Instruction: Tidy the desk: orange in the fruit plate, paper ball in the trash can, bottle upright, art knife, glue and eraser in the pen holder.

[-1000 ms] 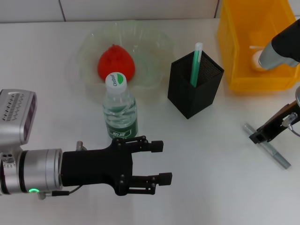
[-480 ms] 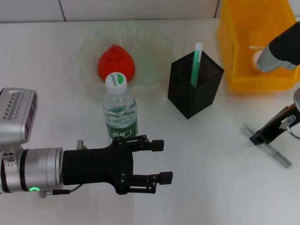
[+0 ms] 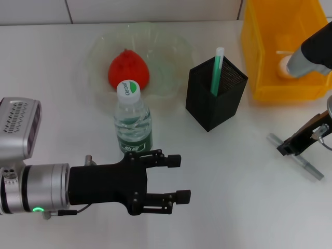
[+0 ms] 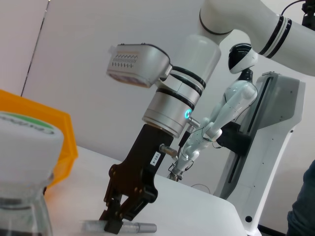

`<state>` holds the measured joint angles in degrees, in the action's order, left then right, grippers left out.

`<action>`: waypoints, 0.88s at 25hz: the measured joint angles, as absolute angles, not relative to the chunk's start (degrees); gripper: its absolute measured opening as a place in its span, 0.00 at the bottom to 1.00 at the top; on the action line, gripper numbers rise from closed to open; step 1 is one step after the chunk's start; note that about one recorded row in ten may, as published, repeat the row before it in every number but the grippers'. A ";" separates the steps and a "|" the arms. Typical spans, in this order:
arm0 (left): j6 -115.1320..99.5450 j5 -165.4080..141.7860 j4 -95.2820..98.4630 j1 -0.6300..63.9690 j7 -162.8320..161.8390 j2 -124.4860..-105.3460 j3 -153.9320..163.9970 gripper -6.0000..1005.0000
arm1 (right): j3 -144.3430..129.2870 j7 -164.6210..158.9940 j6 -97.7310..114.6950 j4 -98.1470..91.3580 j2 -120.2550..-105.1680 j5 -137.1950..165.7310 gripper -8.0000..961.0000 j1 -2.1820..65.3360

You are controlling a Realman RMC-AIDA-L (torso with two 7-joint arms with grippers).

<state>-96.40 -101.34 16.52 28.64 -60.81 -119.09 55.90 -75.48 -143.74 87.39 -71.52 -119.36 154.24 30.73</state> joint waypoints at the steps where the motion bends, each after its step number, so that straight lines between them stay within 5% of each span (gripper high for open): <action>1: -96.40 -101.34 16.52 28.64 -60.81 -119.09 55.90 0.80 | -75.35 -143.65 87.55 -72.42 -119.35 153.98 0.17 30.31; 13: -96.70 -100.86 16.52 28.32 -60.88 -118.96 55.90 0.80 | -45.82 -130.11 94.87 -88.73 -119.02 126.96 0.15 22.09; 22: -96.58 -100.69 16.43 28.21 -60.87 -118.96 55.90 0.80 | -36.08 -90.05 92.48 -49.68 -118.90 88.84 0.15 23.36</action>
